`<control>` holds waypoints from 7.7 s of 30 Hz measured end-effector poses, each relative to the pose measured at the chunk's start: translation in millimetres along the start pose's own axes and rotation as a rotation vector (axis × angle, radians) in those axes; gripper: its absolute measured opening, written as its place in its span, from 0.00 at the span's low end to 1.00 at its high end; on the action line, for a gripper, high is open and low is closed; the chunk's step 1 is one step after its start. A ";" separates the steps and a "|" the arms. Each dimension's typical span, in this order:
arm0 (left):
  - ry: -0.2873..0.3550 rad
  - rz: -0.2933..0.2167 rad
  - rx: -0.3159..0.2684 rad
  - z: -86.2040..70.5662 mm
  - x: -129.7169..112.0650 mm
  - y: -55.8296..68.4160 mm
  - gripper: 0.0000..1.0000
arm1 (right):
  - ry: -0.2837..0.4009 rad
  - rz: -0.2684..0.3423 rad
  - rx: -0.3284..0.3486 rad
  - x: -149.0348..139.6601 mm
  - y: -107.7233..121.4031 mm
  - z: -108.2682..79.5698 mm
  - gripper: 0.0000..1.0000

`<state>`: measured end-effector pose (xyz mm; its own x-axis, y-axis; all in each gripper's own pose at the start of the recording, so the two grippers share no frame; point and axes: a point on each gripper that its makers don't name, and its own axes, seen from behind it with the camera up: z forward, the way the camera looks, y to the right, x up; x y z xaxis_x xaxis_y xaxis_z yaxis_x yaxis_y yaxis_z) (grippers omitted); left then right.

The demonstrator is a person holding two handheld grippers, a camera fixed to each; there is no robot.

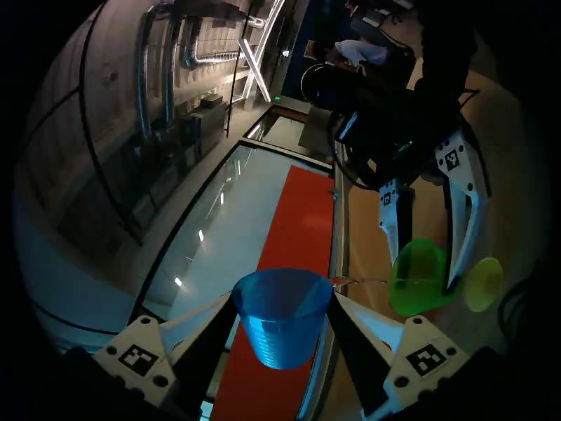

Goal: Pour water

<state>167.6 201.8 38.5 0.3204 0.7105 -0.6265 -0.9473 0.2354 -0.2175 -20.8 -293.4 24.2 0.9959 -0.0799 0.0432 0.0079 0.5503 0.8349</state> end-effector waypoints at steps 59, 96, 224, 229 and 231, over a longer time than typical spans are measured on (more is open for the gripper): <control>-0.004 0.146 0.005 0.9 10.7 -0.7 0.87 | 0.017 -0.018 0.008 5.3 -3.3 -1.2 0.89; -0.004 0.299 0.042 2.7 17.9 -19.6 0.87 | 0.023 -0.031 0.003 10.9 -2.3 -2.0 0.89; -0.112 -1.161 -0.041 -9.5 -73.7 33.8 0.87 | 0.001 -0.063 -0.068 21.7 8.4 -37.6 0.89; -0.152 -1.152 -0.068 -12.1 -81.3 55.4 0.87 | -0.026 -0.062 -0.079 14.7 14.5 -47.2 0.89; -0.170 -1.145 -0.080 -13.2 -84.3 64.7 0.87 | -0.037 -0.066 -0.086 11.6 17.1 -51.2 0.89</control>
<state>79.4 148.3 67.4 0.9789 0.1903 0.0747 -0.0986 0.7596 -0.6429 -4.5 -242.4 10.8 0.9889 -0.1483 0.0116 0.0825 0.6118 0.7867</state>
